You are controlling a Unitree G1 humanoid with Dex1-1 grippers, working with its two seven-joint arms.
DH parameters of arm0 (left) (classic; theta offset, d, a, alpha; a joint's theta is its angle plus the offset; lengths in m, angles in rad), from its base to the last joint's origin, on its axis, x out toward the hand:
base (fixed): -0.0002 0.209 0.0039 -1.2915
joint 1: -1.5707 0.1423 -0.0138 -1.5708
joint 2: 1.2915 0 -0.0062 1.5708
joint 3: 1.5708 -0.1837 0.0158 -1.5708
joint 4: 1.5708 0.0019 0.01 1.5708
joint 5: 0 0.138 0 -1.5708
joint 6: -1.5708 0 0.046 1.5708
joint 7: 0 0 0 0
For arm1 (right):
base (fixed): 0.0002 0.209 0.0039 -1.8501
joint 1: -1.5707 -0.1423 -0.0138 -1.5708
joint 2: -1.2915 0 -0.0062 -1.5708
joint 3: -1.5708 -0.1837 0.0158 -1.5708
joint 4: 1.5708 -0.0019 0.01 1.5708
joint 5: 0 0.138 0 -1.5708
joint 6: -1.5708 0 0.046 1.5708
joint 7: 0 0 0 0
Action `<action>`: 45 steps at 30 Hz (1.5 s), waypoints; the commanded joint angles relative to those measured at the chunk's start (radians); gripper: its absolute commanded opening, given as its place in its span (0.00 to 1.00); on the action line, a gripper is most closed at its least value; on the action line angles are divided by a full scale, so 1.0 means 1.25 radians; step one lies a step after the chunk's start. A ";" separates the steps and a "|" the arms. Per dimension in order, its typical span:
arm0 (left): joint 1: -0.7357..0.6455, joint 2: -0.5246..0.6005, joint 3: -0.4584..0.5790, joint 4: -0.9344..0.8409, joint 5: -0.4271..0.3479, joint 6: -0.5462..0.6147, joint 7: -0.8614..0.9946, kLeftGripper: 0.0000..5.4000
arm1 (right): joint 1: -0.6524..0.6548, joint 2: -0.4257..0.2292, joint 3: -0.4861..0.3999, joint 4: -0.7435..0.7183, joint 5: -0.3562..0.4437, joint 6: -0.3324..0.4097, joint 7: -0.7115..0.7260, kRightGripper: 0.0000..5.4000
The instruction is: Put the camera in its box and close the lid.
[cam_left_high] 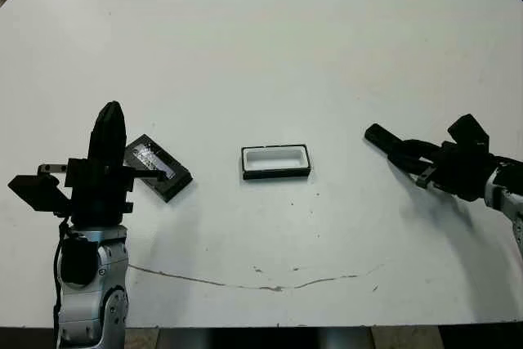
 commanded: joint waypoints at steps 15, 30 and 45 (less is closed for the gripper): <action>0.016 0.005 -0.005 0.002 0.015 0.014 0.009 0.00 | -0.154 0.022 -0.045 -0.048 0.178 0.093 0.105 0.13; 0.022 0.000 -0.010 0.007 0.029 0.000 0.017 0.00 | -0.481 0.052 0.234 0.098 0.026 0.044 0.369 0.12; 0.022 -0.001 -0.014 0.026 0.030 -0.018 0.011 0.00 | -0.553 0.128 0.388 0.173 -0.153 -0.056 0.452 0.12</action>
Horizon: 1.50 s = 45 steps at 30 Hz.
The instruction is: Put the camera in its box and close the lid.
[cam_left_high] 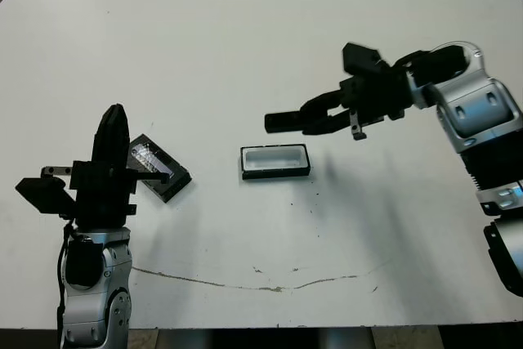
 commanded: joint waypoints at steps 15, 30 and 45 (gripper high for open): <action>0.020 0.001 -0.006 0.014 0.007 -0.005 0.001 0.00 | 0.005 0.022 0.028 0.024 -0.061 -0.017 0.033 0.12; 0.025 -0.003 -0.009 0.010 0.011 -0.004 0.011 0.00 | 0.017 0.035 0.024 0.038 -0.056 0.015 0.054 0.12; 0.029 -0.001 -0.011 0.010 0.011 -0.006 0.009 0.00 | 0.030 0.039 0.040 0.018 -0.084 -0.014 0.044 0.12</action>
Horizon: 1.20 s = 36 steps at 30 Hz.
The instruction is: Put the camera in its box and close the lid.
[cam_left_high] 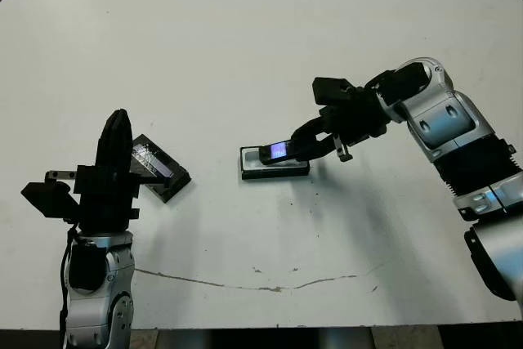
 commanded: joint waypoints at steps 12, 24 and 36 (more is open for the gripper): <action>0.020 0.000 0.000 -0.002 -0.001 0.013 0.006 0.00 | 0.022 0.011 0.028 -0.016 -0.034 -0.046 -0.017 0.12; 0.023 -0.001 -0.003 0.002 0.005 0.008 0.012 0.00 | 0.008 0.066 0.063 -0.033 -0.065 0.000 -0.043 0.12; 0.024 -0.003 -0.004 0.005 0.010 0.000 0.015 0.00 | -0.002 0.109 0.083 -0.031 -0.095 0.013 -0.062 0.12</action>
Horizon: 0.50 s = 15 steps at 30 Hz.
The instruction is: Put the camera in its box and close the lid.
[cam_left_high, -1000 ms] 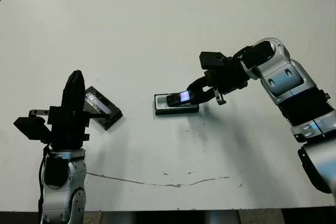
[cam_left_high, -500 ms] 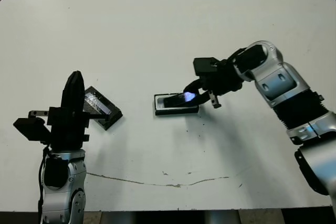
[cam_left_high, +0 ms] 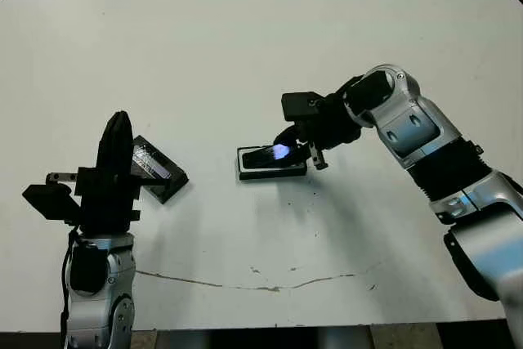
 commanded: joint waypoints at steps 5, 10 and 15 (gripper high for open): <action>0.014 0.002 0.005 0.014 -0.003 -0.002 -0.001 0.00 | -0.017 0.010 0.015 0.015 -0.005 0.007 0.022 0.19; 0.015 0.000 0.003 0.009 -0.012 0.009 -0.001 0.00 | -0.034 -0.023 -0.033 0.034 0.028 -0.066 0.040 0.36; 0.013 0.001 0.001 0.012 -0.003 0.004 0.003 0.00 | -0.058 -0.051 -0.072 0.034 0.066 -0.076 0.075 0.52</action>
